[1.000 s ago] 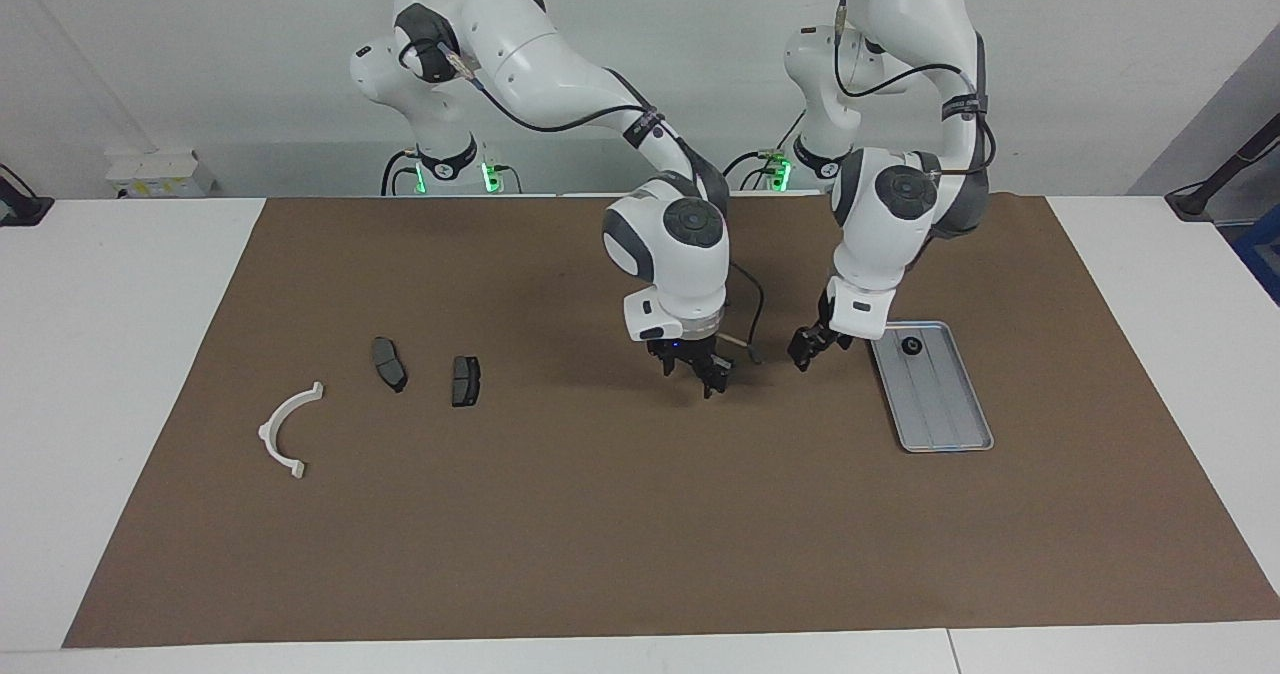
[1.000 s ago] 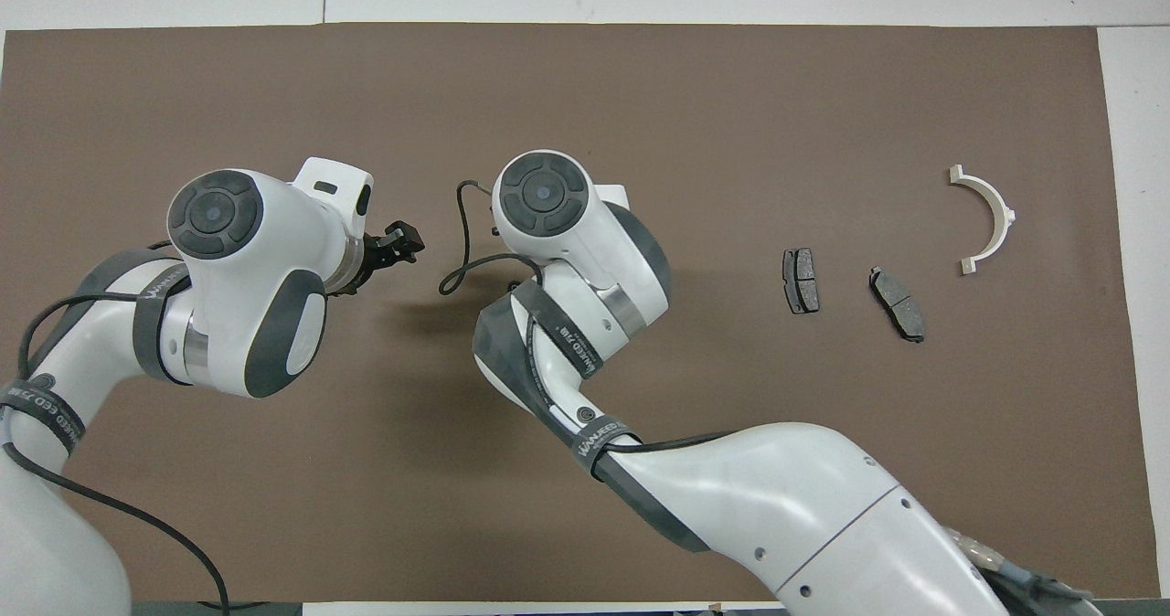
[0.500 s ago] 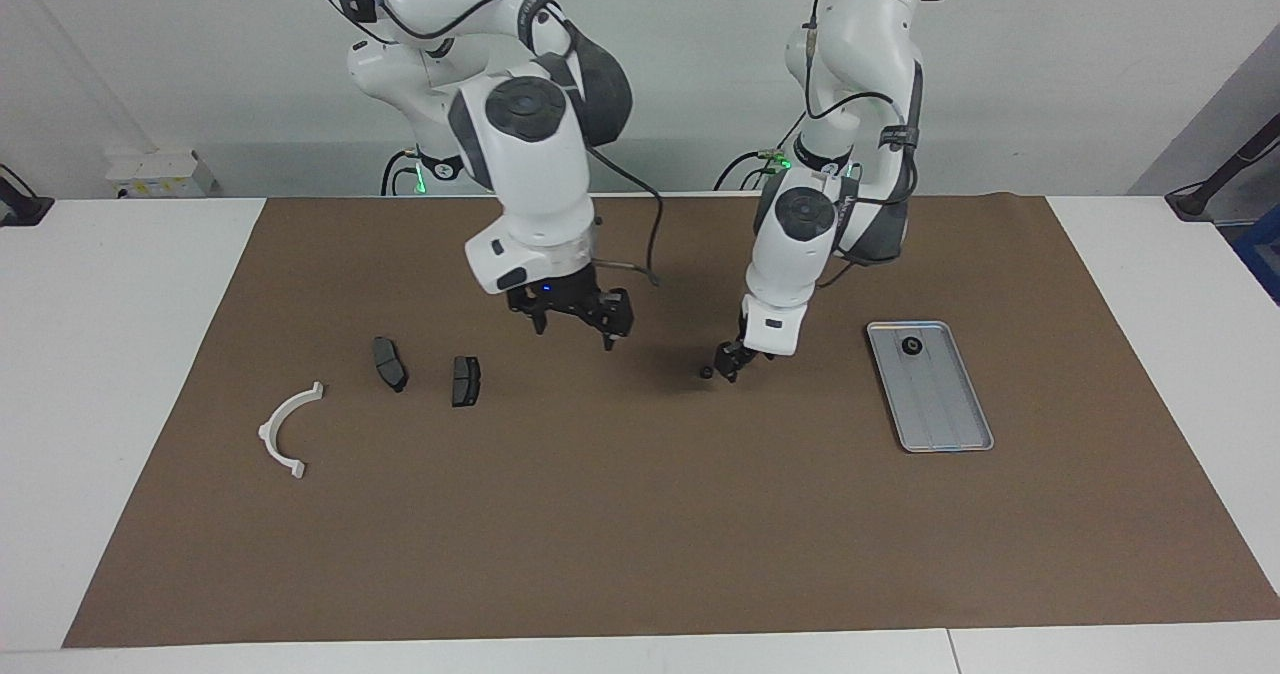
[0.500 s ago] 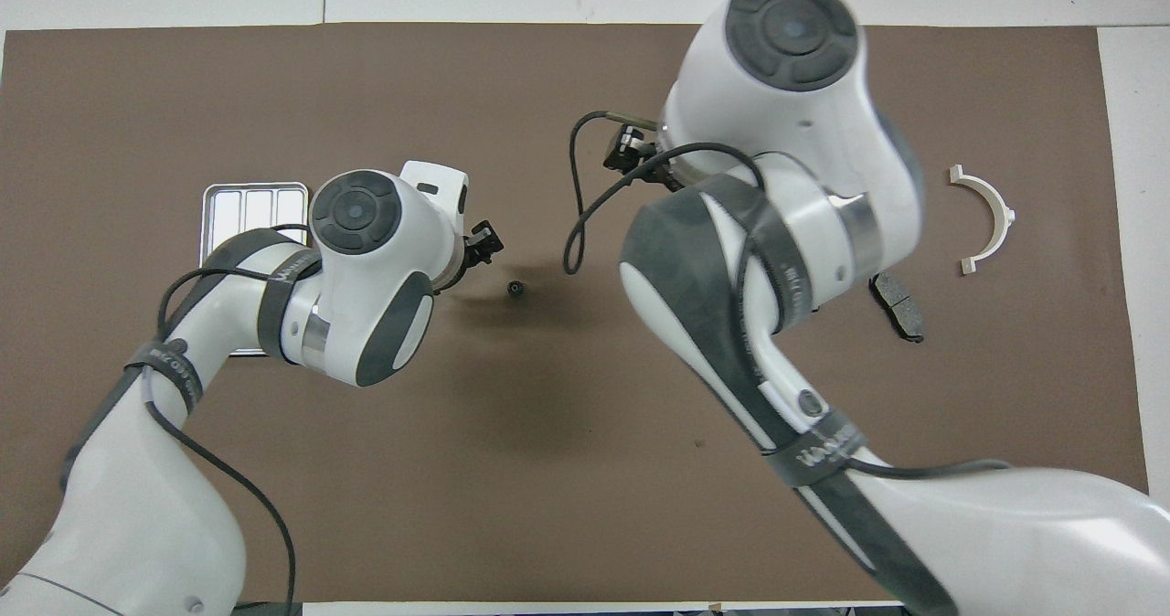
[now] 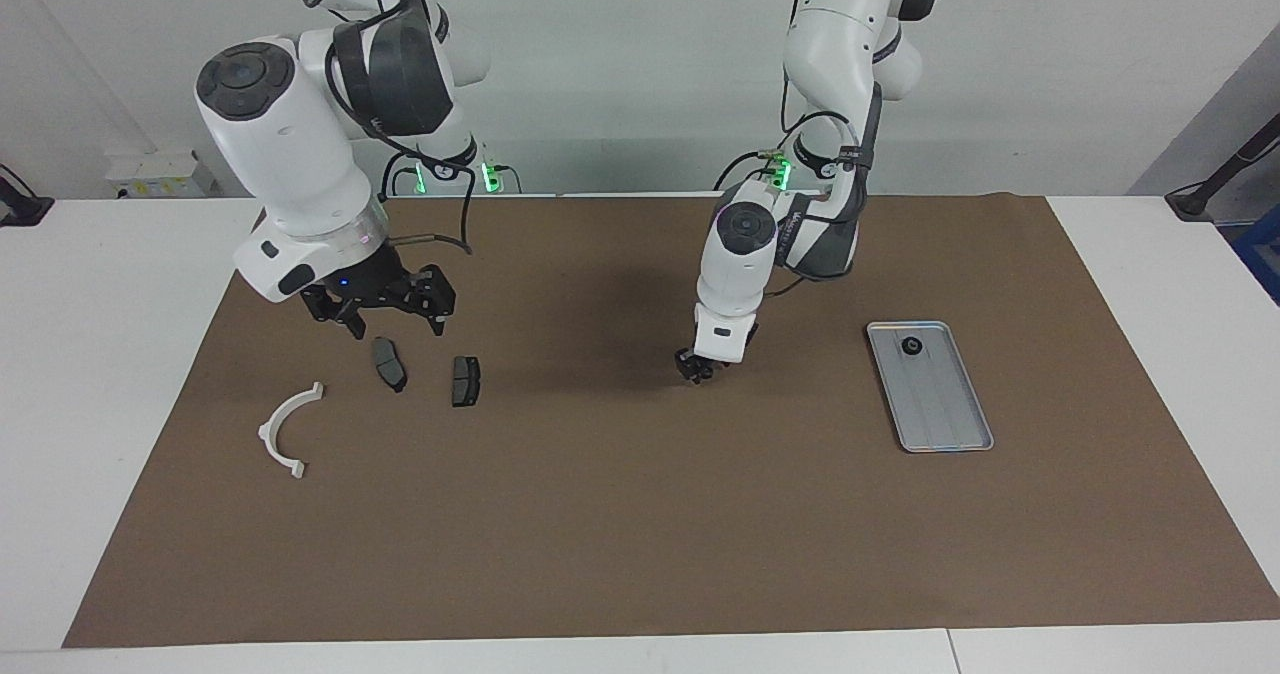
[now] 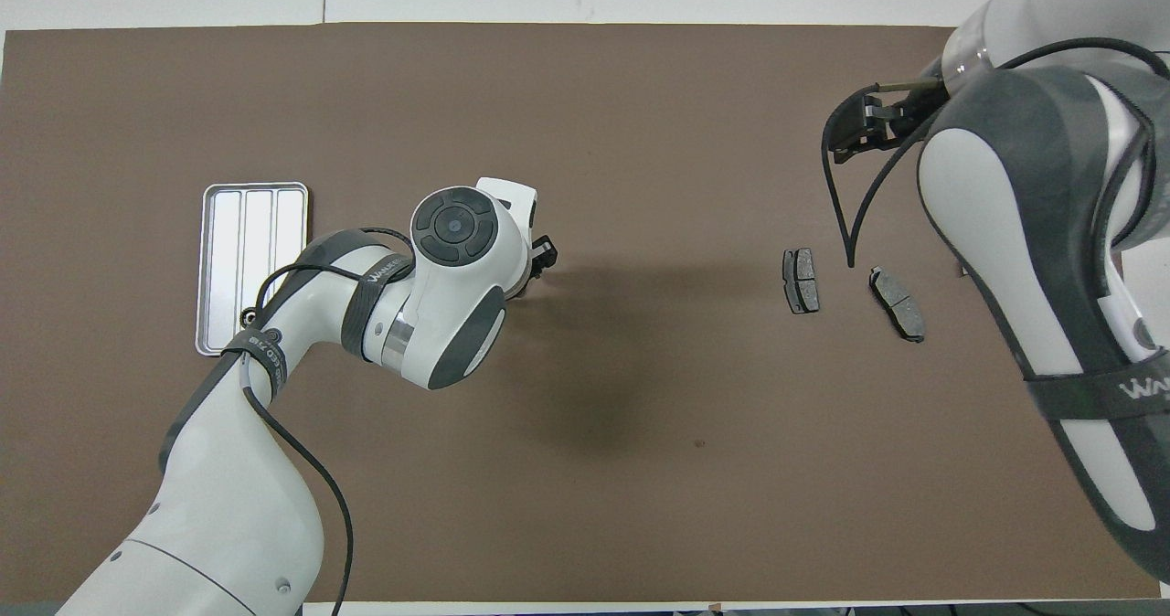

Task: Pick bearing gear from pile to tray
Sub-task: 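Grasp the second bearing with the left gripper while the right gripper withdraws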

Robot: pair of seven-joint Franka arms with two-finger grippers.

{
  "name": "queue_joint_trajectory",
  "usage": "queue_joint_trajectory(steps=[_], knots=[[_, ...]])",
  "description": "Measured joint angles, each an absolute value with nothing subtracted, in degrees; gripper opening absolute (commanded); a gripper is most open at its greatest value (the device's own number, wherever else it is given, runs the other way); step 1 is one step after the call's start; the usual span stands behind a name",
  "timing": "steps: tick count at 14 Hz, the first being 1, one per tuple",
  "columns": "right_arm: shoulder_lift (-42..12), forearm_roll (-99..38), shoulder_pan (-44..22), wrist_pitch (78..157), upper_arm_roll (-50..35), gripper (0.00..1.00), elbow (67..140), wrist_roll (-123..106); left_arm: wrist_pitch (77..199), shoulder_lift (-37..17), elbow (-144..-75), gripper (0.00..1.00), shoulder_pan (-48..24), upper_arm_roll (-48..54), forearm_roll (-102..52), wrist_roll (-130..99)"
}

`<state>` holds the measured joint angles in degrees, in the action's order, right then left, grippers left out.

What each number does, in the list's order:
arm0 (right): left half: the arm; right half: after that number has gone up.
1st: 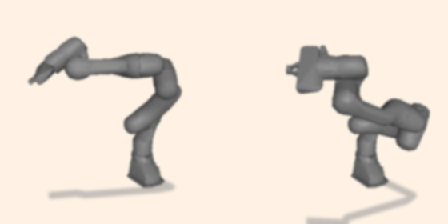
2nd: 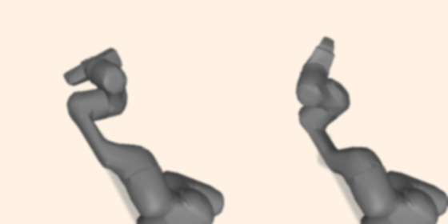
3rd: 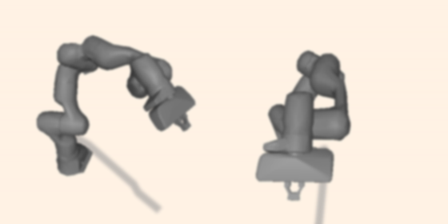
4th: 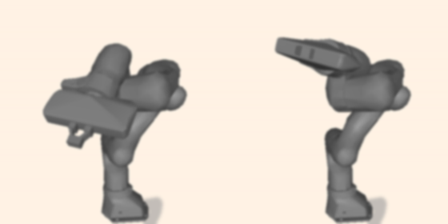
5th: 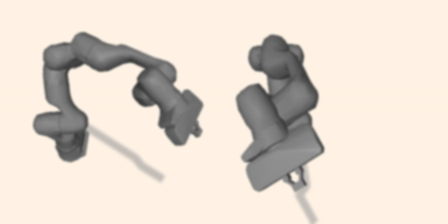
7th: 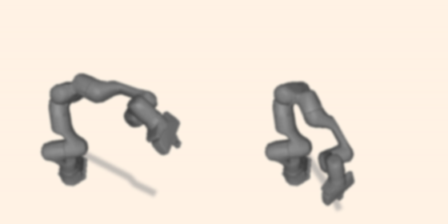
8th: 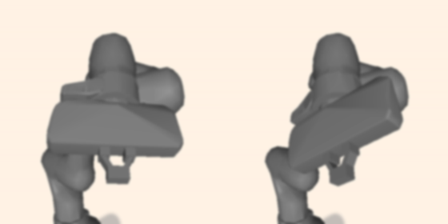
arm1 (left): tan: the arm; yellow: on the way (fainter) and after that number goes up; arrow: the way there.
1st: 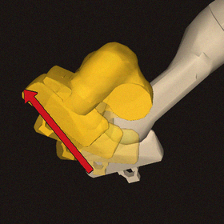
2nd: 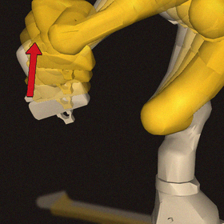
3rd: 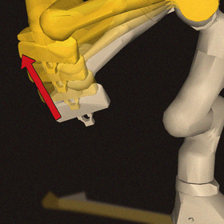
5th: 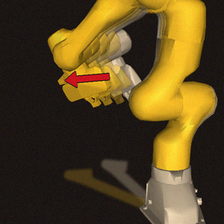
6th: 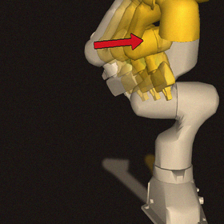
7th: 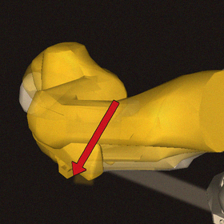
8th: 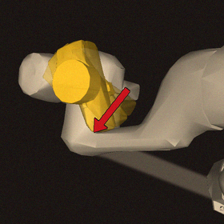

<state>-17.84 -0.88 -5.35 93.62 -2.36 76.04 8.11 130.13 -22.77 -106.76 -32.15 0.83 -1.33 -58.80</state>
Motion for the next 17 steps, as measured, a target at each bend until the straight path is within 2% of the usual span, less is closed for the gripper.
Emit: queue_joint_trajectory(steps=[6,8,12,15,16,17], knots=[[-15.2,-0.8,-1.7,92.4,-2.4,1.00,77.3,6.4,130.8,-22.9,-107.2,0.54,-32.2,0.8,-1.3,-59.0],[-11.7,-0.9,0.1,92.3,-2.5,1.00,80.8,2.6,131.1,-22.9,-107.4,0.51,-32.2,0.8,-1.3,-59.1],[-1.5,-0.9,1.9,92.3,-2.6,1.00,91.4,0.9,131.7,-22.9,-107.8,0.45,-32.2,0.8,-1.3,-59.7],[4.0,-0.9,1.8,92.3,-3.0,1.00,96.3,0.9,131.9,-23.0,-107.8,0.29,-32.4,0.8,-1.3,-60.7],[5.0,-0.9,1.9,92.3,-3.0,1.00,96.9,0.9,131.9,-23.0,-107.8,0.21,-32.6,0.8,-1.3,-61.4],[5.6,-0.9,1.9,92.3,-3.0,1.00,97.2,0.9,131.9,-23.1,-107.8,0.08,-32.9,0.9,-1.3,-62.1]])
